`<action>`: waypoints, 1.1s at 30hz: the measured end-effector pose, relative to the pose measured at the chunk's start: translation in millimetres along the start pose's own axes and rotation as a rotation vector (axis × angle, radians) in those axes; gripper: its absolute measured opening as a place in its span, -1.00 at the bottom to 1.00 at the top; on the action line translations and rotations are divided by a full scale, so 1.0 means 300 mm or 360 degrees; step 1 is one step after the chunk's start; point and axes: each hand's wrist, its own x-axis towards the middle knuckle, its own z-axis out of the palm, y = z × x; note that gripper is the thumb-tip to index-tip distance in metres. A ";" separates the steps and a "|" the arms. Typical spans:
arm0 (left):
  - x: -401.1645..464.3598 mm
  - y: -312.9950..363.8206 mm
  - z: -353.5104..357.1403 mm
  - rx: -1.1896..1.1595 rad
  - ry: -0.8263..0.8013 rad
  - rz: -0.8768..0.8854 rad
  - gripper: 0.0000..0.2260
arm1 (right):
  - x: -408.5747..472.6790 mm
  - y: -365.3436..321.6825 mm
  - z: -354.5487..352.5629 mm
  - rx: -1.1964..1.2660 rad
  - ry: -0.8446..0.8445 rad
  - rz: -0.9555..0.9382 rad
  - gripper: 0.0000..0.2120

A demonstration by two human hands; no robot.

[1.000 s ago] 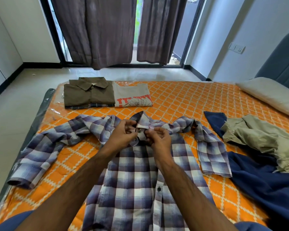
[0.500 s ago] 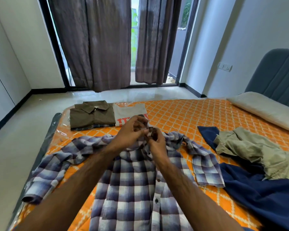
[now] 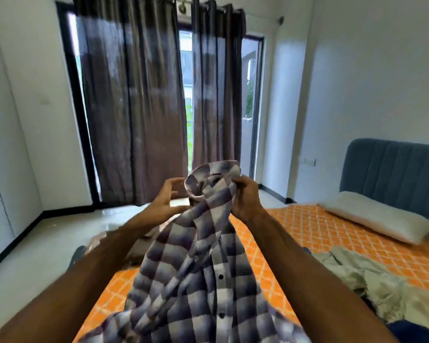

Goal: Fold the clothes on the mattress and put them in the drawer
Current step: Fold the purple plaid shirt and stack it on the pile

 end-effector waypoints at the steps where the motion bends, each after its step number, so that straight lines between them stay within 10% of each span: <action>1: 0.012 0.002 0.001 -0.0013 -0.0059 0.0001 -0.29 | -0.001 -0.042 0.024 -0.0018 -0.0029 -0.0008 -0.76; 9: 0.056 0.258 0.033 -0.0630 0.0058 0.0177 -0.17 | 0.038 -0.254 0.188 -0.0260 -0.0171 -0.0003 -0.55; 16: 0.117 0.481 -0.004 -0.0267 0.0493 0.0614 -0.92 | 0.053 -0.347 0.144 -0.0614 -0.0240 -0.0014 -0.65; 29: 0.254 0.607 -0.109 0.0578 0.1056 0.0435 -0.58 | -0.070 -0.093 -0.148 -0.1659 -0.0599 -0.0486 -0.49; 33: 0.243 0.577 -0.122 0.0365 0.0916 0.0366 -0.57 | -0.050 -0.004 -0.246 -0.1921 -0.0492 -0.0524 -0.82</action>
